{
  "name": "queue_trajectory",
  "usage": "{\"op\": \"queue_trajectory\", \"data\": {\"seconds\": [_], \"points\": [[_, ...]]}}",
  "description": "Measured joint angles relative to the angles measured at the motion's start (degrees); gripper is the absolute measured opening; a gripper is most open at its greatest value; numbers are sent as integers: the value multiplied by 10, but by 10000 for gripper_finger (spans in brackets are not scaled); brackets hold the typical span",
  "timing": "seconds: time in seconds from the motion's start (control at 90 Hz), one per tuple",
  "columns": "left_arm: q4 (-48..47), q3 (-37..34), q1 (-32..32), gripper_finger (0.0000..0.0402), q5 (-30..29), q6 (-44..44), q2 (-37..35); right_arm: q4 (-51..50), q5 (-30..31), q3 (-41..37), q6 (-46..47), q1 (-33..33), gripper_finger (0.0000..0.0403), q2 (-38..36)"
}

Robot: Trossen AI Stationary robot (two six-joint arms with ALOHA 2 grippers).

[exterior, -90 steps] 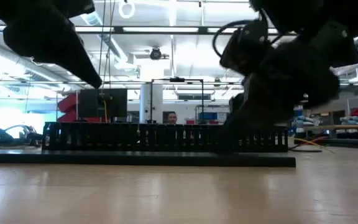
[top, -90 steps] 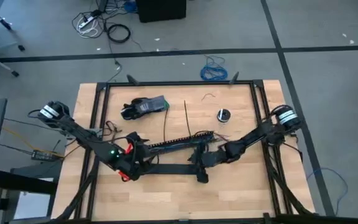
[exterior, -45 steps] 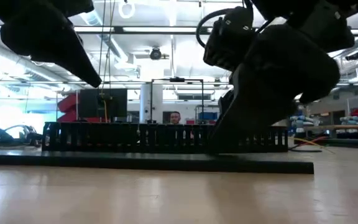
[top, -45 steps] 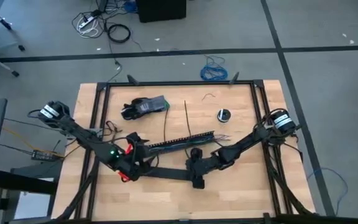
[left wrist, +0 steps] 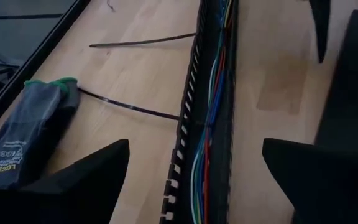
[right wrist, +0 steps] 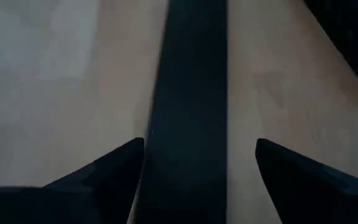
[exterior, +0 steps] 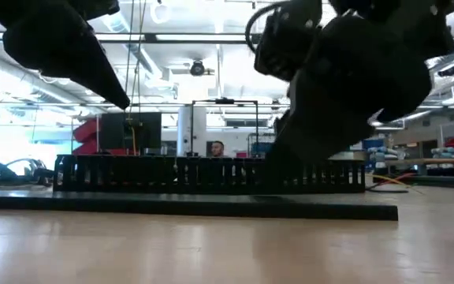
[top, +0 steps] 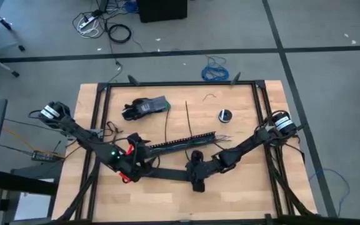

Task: Ziptie cables
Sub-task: Close the black cable duct

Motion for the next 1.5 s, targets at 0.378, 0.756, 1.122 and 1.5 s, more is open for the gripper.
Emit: {"op": "queue_trajectory", "data": {"seconds": [0.378, 0.756, 1.122, 1.5], "points": [[-1, 0, 0, 364, -4, 2, 0, 22, 3, 2, 40, 16, 308, 26], [0, 0, 0, 364, -4, 2, 0, 20, 24, 17, 24, 16, 310, 14], [0, 0, 0, 364, -5, 1, 0, 71, 35, 18, 24, 17, 356, 24], [-1, 0, 0, 364, -6, 1, 0, 76, 91, 21, 3, 47, 342, 82]]}}
